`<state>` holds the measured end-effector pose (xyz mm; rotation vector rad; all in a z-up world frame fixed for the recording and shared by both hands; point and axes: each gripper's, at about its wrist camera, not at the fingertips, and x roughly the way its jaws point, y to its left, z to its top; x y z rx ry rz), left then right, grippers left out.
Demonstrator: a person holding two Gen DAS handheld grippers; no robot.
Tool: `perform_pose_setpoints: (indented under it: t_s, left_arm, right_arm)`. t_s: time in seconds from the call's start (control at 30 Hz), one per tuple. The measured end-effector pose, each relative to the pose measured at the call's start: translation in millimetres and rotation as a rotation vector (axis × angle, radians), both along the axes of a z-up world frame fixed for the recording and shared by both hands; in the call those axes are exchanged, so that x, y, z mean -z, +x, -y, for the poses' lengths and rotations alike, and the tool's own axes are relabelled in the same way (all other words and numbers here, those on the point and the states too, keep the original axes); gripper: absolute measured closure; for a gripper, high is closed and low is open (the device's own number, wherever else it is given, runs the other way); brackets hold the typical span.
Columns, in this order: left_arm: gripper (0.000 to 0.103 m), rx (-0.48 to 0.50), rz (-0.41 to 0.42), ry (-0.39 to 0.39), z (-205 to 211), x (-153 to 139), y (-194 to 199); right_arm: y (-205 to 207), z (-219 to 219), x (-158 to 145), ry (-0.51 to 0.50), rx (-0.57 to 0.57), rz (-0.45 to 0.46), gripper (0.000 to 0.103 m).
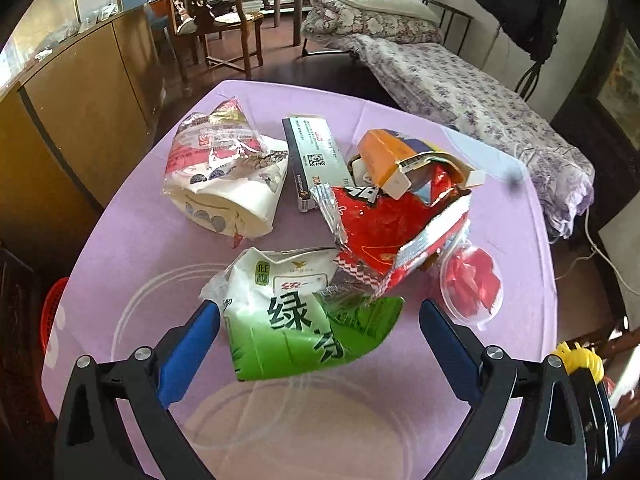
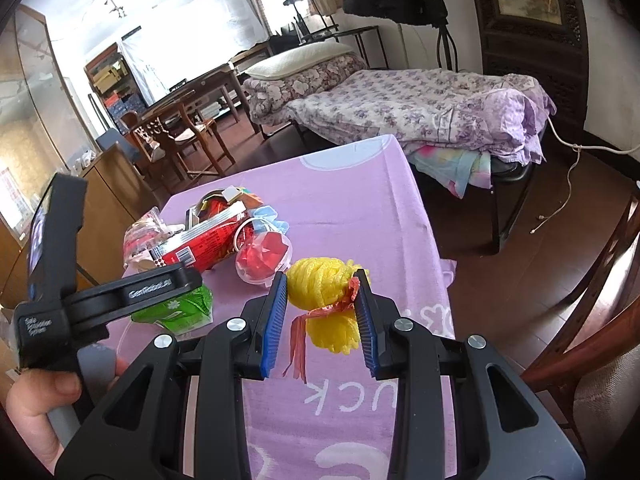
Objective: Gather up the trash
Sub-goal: 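Grasp the green tea bag with the left tool while the right tool holds the yellow toy, then carry both items to the red basket and open both tools over it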
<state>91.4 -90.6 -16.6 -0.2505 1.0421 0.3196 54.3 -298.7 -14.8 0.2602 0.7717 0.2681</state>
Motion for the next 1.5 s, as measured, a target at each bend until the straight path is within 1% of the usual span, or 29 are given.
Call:
perform_pose_setpoints:
  t_s: [0.07,0.2,0.37,0.47,0.57,0.67,0.77,0.9,1.03,1.13,1.27,1.5]
  left_arm:
    - [0.006,-0.002,-0.009,-0.004,0,3,3]
    - [0.017,0.009,-0.027,-0.012,-1,9,8]
    - [0.018,0.039,-0.037,-0.047,-8,7,-1]
    - [0.018,0.077,-0.038,-0.087,-15,2,-14]
    - [0.018,0.129,-0.049,-0.097,-24,-4,-32]
    - [0.018,0.206,-0.064,-0.122,-37,-14,-54]
    - [0.018,0.257,-0.053,-0.12,-49,-27,-72]
    - [0.018,0.288,-0.018,-0.12,-64,-47,-87]
    - [0.018,0.333,0.017,-0.141,-74,-63,-98]
    - [0.018,0.334,0.034,-0.118,-80,-70,-102]
    - [0.018,0.317,0.047,-0.098,-95,-75,-110]
    - [0.018,0.258,0.06,-0.087,-135,-78,-121]
  right_arm:
    - [1,-1,0,-0.001,-0.003,0.0,0.069]
    - [1,-2,1,0.0,-0.008,-0.001,0.069]
    - [2,-4,3,-0.003,-0.014,-0.004,0.069]
    - [2,-4,4,-0.002,-0.015,-0.004,0.069]
    - [2,-5,4,-0.003,-0.017,-0.003,0.069]
    - [2,-8,5,-0.008,-0.029,0.001,0.069]
    - [1,-14,7,-0.031,-0.04,-0.001,0.069]
    - [-3,-22,9,-0.062,-0.056,-0.005,0.069]
    - [-8,-31,7,-0.095,-0.076,0.007,0.069]
    - [-12,-37,6,-0.112,-0.094,0.017,0.069]
    - [-17,-52,3,-0.122,-0.143,0.014,0.069]
    - [-36,-98,-10,-0.159,-0.272,0.05,0.069]
